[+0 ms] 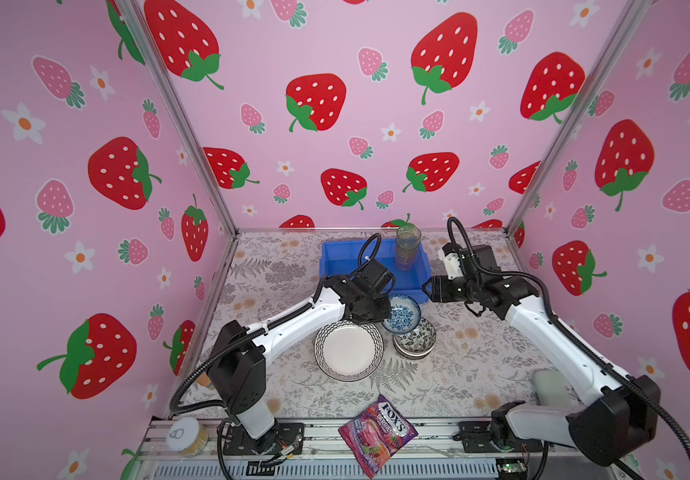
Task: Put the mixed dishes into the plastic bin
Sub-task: 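Carry the blue floral bowl over the bin with the left gripper while the right withdraws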
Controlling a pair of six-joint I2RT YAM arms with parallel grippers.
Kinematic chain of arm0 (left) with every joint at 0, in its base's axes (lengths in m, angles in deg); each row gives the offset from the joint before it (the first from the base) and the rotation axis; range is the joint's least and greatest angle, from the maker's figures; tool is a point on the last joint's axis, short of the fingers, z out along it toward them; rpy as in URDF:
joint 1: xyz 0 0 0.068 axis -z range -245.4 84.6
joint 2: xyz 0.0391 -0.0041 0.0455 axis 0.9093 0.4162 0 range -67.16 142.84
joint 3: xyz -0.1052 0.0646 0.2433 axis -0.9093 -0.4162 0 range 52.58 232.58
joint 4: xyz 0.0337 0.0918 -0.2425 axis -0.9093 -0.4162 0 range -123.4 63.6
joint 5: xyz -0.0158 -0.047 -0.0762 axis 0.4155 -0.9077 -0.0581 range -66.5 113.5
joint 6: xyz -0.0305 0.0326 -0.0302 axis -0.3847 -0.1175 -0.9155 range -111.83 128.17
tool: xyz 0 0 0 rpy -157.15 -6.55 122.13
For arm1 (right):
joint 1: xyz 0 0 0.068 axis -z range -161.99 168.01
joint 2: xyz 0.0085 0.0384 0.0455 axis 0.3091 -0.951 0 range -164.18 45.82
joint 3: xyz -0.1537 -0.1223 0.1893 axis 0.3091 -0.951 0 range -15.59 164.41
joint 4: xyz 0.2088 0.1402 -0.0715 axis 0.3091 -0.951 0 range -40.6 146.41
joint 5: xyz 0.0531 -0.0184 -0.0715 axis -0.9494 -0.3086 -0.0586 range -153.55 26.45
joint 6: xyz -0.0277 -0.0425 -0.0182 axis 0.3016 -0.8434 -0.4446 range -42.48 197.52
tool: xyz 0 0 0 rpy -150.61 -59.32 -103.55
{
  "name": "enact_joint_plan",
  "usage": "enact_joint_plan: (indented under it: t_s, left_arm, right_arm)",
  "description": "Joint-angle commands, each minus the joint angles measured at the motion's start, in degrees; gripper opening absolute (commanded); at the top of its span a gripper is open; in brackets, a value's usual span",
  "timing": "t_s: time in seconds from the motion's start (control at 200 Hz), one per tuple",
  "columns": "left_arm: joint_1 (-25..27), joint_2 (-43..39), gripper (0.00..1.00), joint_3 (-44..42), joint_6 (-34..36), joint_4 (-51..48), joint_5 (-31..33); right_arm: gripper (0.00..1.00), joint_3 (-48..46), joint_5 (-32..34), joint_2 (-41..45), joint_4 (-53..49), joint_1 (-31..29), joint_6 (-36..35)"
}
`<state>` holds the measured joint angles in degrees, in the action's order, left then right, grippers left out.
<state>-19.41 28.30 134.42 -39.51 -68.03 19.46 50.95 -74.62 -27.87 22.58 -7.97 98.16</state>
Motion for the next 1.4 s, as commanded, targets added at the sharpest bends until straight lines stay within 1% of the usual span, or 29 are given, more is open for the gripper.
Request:
enact_joint_plan:
  t_s: [0.0, 0.06, 0.115, 0.305, 0.395, 0.425, 0.655, 0.825, 0.975, 1.396]
  left_arm:
    - [-0.67, -1.83, 0.0, 5.77, 1.73, -2.22, 2.53]
    - [-1.2, -0.99, 0.0, 7.89, 2.6, -3.21, 2.63]
    - [-1.96, 0.16, 0.0, 9.9, 3.32, -3.99, 2.58]
    - [-5.6, 5.29, 0.0, 16.84, 5.35, -5.43, 0.45]
    - [-7.42, 8.13, 0.0, 20.32, 6.25, -5.62, -0.64]
    - [-7.92, 9.04, 0.0, 21.5, 6.68, -5.7, -0.79]
    - [-10.73, 16.78, 0.0, 29.38, 7.96, -4.33, -1.49]
    - [-11.26, 21.55, 0.0, 34.23, 8.39, -4.02, -0.13]
    - [-11.75, 25.59, 0.0, 37.68, 8.41, -4.37, -0.16]
    - [-12.2, 33.03, 0.0, 40.27, 7.11, -1.73, -0.71]
  right_arm:
    - [0.7, 0.52, -0.62, 3.13, -2.31, 2.49, -1.66]
    - [0.78, -0.13, -0.75, 4.21, -2.65, 3.55, -1.59]
    - [0.83, -1.02, -0.71, 5.55, -2.94, 4.31, -1.31]
    - [0.9, -5.17, -0.79, 10.99, -4.13, 6.41, 0.16]
    - [0.92, -7.04, -3.8, 13.85, -3.75, 7.4, 1.01]
    - [1.0, -7.53, -4.45, 14.61, -3.79, 7.57, 1.3]
    - [0.99, -9.04, -2.68, 18.39, -6.63, 8.66, 1.89]
    - [0.99, -9.58, -1.59, 19.79, -8.19, 9.43, 1.51]
    - [0.99, -9.85, -1.32, 20.09, -8.56, 10.02, 1.11]
    - [0.99, -10.11, -1.83, 18.79, -8.37, 11.13, -0.34]
